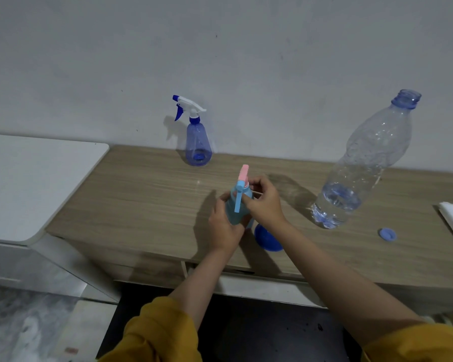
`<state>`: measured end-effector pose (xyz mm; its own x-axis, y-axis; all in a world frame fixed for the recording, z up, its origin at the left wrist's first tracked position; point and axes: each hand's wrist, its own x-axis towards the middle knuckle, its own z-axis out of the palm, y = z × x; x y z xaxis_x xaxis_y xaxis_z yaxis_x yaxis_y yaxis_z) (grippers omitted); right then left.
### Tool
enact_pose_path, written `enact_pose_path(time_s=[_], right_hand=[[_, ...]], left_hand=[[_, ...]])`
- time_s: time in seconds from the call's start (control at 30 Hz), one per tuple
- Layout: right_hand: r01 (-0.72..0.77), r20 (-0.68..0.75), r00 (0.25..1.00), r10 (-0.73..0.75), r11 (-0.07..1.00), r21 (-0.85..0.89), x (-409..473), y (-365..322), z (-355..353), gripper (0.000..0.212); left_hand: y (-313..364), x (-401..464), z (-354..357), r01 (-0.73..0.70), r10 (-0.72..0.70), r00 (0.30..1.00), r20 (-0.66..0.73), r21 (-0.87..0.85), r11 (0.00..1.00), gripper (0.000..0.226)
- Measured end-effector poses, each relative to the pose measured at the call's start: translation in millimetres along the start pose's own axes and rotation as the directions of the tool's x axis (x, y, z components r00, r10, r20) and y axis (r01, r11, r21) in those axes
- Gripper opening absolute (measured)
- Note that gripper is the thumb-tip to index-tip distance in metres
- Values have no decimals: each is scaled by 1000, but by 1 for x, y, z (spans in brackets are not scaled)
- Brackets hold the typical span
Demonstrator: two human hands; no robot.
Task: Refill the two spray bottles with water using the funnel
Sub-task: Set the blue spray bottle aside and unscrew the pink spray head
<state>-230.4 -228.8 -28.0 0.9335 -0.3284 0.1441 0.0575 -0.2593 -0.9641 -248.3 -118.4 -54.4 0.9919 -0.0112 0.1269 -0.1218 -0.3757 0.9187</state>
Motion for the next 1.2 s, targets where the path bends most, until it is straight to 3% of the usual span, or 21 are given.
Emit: enact_pose_path(time_s=[0.17, 0.4, 0.5, 0.7, 0.83, 0.93, 1.0, 1.2], right_hand=[[5, 76, 997, -4, 1000, -19, 3, 3, -3, 36], [-8, -14, 1000, 8, 1000, 9, 1, 2, 3, 29], [10, -12, 1000, -10, 1000, -5, -1, 0, 6, 37], [-5, -188, 982, 8, 1000, 16, -2, -2, 20, 36], [95, -148, 984, -99, 995, -35, -6, 0, 20, 26], [5, -182, 983, -1, 1000, 22, -7, -1, 18, 42], [-35, -227, 973, 43, 999, 39, -7, -2, 18, 38], [68, -184, 980, -69, 998, -12, -11, 2, 17, 29]], left_hand=[[0, -1, -3, -22, 21, 1000, 21, 38, 999, 62], [-4, 1, 0, -8, 8, 1000, 25, 13, 1000, 62], [-4, 2, 1, -26, 26, 1000, 10, 44, 999, 63], [-7, 4, 3, 12, -12, 1000, 11, 46, 999, 71], [-7, 3, 2, -11, 9, 1000, 22, 79, 997, 69], [-9, 4, 4, -6, 5, 1000, 27, 51, 999, 65], [-11, 5, 5, -3, 3, 1000, 16, 33, 999, 64], [-9, 4, 4, -30, 30, 999, 26, 9, 1000, 71]])
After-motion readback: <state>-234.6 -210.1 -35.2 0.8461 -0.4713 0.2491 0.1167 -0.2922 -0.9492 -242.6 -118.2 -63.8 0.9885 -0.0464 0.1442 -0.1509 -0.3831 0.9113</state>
